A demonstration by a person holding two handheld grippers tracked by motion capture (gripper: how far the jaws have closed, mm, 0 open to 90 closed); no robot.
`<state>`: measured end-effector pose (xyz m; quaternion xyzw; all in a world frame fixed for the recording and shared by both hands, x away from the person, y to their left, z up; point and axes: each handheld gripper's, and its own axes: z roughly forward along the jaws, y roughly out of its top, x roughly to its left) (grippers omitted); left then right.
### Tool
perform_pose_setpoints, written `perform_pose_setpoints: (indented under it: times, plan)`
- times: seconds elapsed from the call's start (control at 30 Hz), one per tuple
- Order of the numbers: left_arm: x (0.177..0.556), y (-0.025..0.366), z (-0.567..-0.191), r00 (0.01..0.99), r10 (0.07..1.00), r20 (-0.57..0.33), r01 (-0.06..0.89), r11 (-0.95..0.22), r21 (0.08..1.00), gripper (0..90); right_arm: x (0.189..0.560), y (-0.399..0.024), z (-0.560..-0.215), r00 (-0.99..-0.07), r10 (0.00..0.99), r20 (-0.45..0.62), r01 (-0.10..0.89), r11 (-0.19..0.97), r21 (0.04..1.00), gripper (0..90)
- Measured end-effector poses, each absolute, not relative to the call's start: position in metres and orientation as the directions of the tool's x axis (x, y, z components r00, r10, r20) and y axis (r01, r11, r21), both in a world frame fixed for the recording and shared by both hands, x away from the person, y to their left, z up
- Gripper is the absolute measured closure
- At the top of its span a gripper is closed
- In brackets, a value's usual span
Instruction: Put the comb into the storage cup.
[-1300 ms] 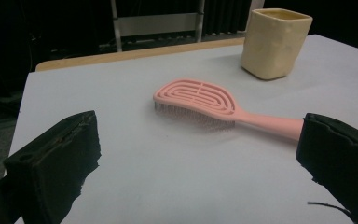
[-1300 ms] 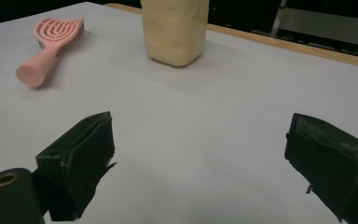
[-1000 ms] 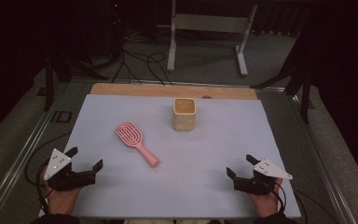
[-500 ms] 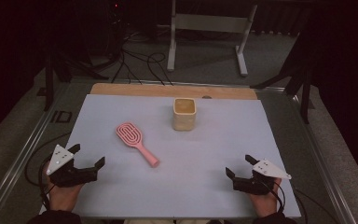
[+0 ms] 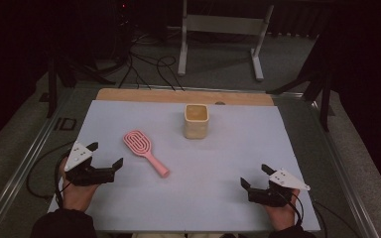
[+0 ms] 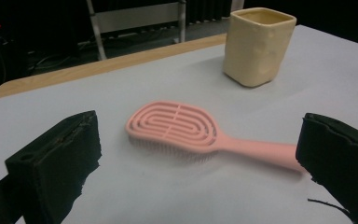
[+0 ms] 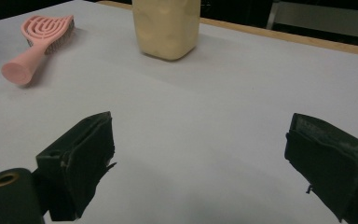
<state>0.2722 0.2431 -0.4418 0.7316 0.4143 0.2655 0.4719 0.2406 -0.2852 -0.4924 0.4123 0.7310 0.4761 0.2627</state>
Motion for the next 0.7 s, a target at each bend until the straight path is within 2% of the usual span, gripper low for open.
perform_pose_setpoints:
  times: [0.17, 0.7]
  plan:
    - [0.282, 0.234, -0.439, 0.53, 0.848, 0.009, 0.354, -0.231, 0.906, 0.7, 0.241, -0.285, -0.492, -0.523, 0.852, 0.013, 0.354, 0.204, 0.913, 8.0]
    - [0.305, 0.226, -0.441, 0.519, 0.854, -0.03, 0.401, -0.212, 0.892, 1.8, 0.241, -0.285, -0.493, -0.524, 0.852, 0.012, 0.356, 0.206, 0.911, 8.0]
